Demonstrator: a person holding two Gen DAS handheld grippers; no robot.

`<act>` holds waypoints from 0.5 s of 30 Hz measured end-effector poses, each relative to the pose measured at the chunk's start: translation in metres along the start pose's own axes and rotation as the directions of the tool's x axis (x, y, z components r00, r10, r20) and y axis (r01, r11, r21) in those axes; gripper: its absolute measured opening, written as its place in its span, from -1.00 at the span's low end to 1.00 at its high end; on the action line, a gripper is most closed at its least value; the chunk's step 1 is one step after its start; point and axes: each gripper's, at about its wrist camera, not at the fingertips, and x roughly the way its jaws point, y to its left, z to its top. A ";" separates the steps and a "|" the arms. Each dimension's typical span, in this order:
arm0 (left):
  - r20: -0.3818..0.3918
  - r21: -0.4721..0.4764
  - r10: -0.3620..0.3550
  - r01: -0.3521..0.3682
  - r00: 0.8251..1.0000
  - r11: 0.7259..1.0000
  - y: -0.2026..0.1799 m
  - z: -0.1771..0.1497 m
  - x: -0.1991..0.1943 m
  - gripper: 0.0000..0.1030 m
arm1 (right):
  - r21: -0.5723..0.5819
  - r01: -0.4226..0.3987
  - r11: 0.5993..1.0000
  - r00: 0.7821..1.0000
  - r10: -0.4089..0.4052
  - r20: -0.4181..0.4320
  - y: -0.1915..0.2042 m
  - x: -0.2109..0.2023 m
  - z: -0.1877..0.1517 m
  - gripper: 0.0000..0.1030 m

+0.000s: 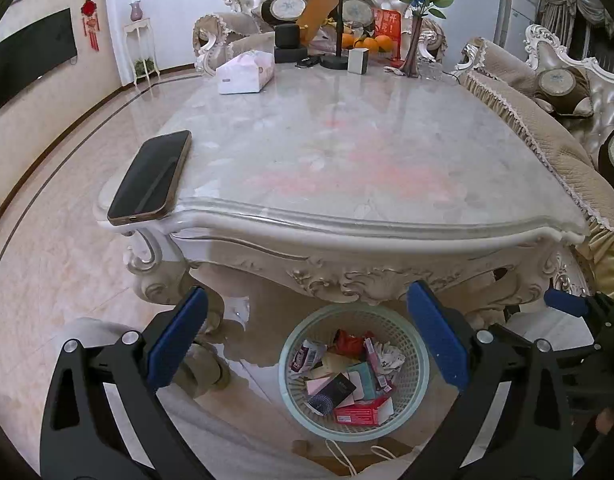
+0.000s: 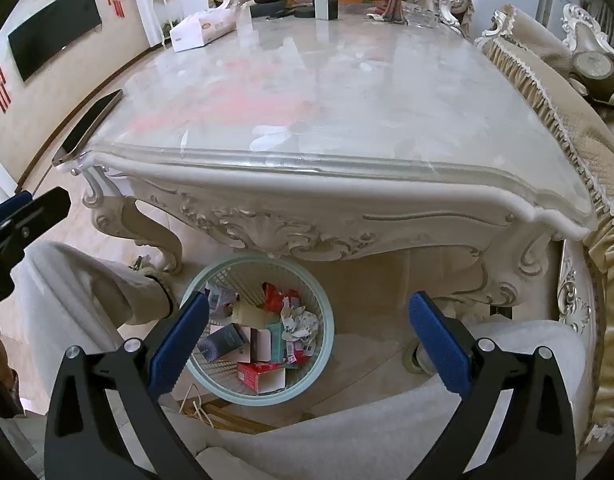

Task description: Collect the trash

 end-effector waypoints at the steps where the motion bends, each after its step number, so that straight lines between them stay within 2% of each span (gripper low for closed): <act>1: 0.001 0.001 0.001 -0.001 1.000 1.000 0.000 0.000 -0.001 0.88 | -0.001 0.000 1.000 1.000 0.000 -0.001 0.000 0.000 0.000 0.86; 15: 0.002 0.004 -0.006 0.006 1.000 1.000 0.000 -0.001 -0.003 0.88 | -0.002 0.001 1.000 1.000 -0.001 -0.002 0.000 0.001 0.000 0.86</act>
